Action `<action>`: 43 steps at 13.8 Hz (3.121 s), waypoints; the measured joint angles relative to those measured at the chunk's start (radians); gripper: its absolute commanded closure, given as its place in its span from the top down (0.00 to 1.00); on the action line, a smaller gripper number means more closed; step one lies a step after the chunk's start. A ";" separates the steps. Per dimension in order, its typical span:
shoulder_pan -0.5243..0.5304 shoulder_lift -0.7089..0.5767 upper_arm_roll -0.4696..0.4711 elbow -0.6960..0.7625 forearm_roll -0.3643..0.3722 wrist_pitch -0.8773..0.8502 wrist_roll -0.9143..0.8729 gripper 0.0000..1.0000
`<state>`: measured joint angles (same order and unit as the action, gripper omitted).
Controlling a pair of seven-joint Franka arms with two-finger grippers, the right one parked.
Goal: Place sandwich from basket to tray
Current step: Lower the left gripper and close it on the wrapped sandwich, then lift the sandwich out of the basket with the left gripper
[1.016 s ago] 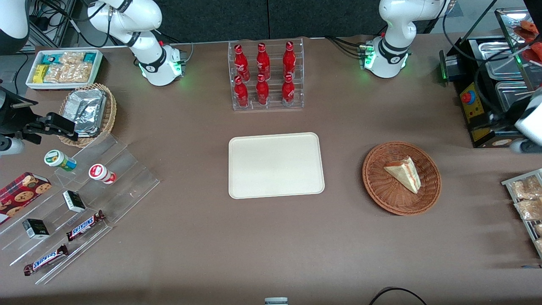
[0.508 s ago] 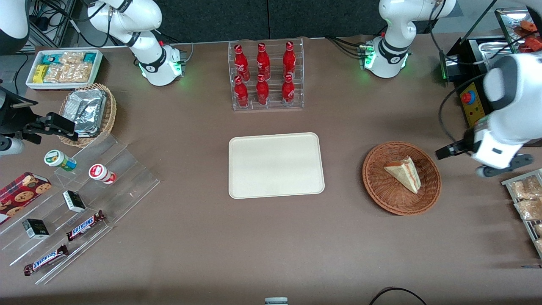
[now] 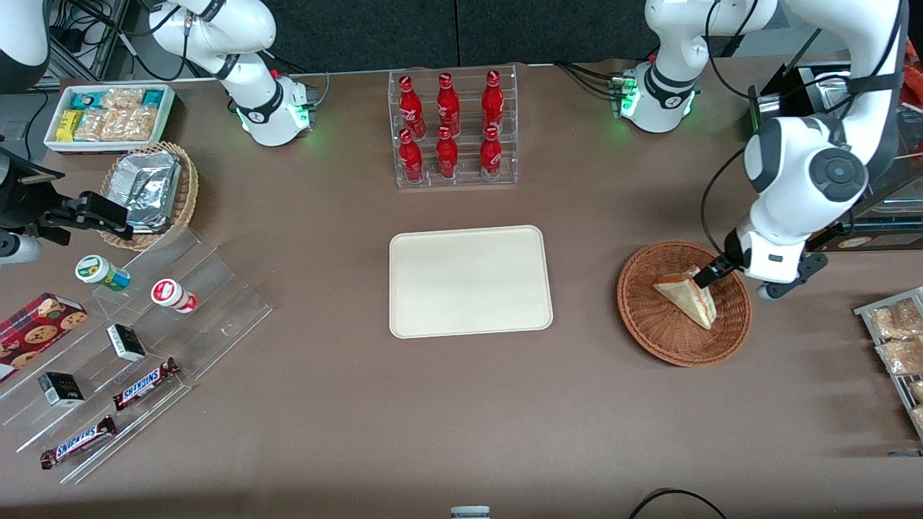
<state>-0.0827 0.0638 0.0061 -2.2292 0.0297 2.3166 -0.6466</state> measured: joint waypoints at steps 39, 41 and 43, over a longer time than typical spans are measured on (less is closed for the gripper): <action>-0.127 0.050 -0.002 0.154 0.020 -0.223 -0.086 0.00; -0.217 0.050 -0.005 0.261 0.019 -0.329 -0.099 0.00; -0.306 0.063 -0.007 0.314 0.019 -0.352 -0.119 0.00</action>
<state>-0.3885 0.1263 -0.0012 -1.9150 0.0488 1.9649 -0.7653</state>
